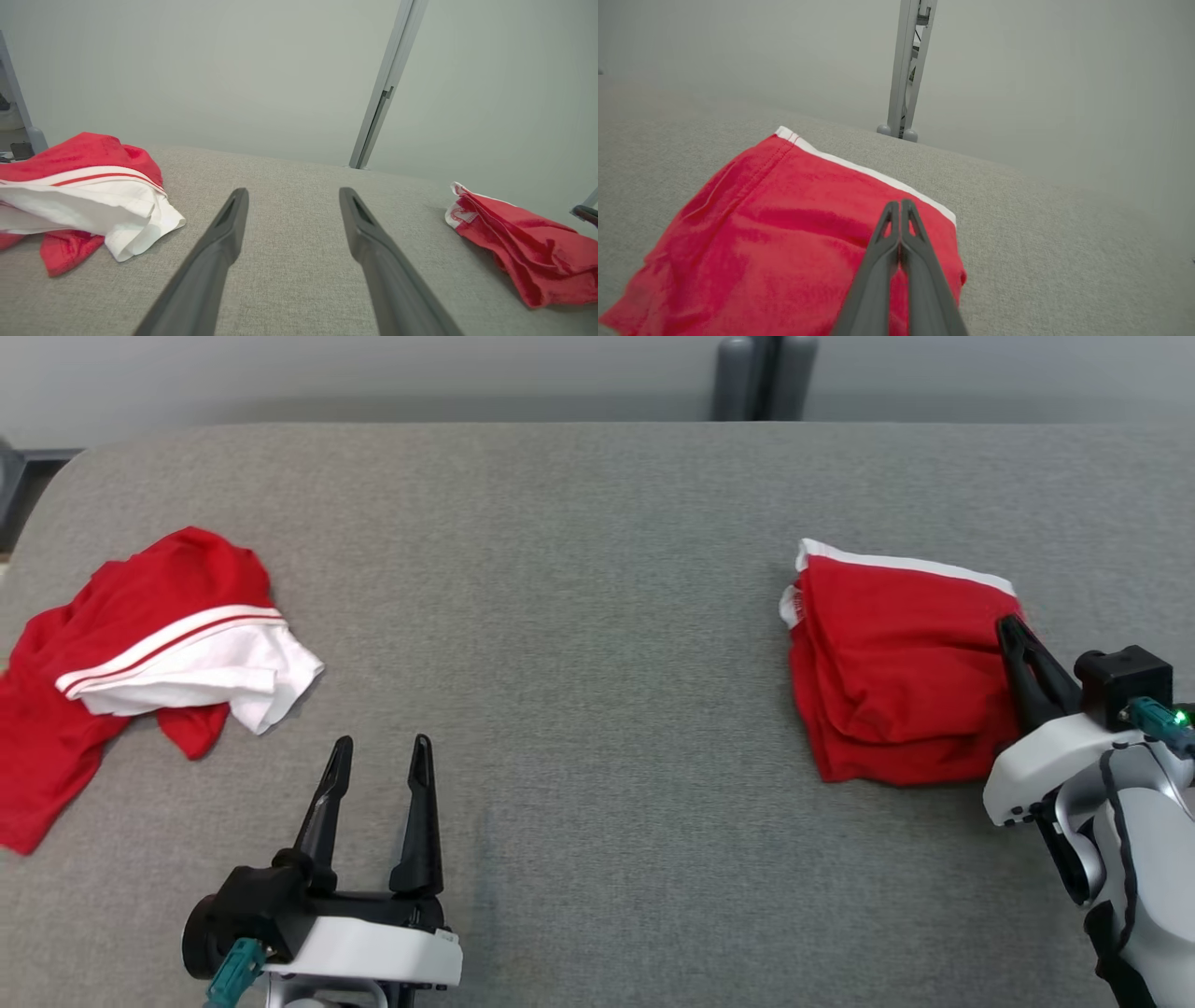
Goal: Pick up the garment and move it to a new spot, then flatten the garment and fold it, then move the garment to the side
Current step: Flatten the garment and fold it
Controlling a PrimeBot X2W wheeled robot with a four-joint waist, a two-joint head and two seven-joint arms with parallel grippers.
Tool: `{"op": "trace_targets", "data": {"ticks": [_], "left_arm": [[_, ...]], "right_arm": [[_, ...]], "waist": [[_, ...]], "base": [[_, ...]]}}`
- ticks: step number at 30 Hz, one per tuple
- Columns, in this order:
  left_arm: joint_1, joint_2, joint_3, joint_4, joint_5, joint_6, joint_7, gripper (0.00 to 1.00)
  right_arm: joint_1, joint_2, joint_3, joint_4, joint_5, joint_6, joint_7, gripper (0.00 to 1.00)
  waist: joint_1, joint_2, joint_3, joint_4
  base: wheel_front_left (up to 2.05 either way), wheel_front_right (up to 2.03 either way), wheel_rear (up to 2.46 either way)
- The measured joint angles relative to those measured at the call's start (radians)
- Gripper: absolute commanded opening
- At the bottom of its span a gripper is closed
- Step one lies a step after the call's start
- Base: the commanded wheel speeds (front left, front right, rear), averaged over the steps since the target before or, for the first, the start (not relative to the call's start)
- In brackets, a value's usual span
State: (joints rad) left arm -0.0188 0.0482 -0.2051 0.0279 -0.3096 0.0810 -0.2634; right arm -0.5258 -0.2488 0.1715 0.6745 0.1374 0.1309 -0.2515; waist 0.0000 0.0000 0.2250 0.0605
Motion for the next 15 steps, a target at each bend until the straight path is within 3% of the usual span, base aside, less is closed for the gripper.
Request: {"op": "trace_targets", "data": {"ticks": [6, 15], "left_arm": [[-0.005, 0.0, 0.004, -0.002, -0.001, 0.013, 0.0, 1.0], [0.012, 0.001, 0.02, -0.007, 0.0, 0.017, 0.0, 1.0]], "right_arm": [[-0.021, 0.007, 0.048, 0.099, 0.016, 0.0, -0.009, 0.0], [0.092, 0.032, 0.19, 0.047, 0.067, 0.0, -0.01, 0.0]], "waist": [[0.0, 0.0, 0.013, 0.042], [0.0, 0.0, 0.014, 0.03]], "base": [[0.0, 0.0, 0.0], [0.0, 0.0, 0.0]]}}
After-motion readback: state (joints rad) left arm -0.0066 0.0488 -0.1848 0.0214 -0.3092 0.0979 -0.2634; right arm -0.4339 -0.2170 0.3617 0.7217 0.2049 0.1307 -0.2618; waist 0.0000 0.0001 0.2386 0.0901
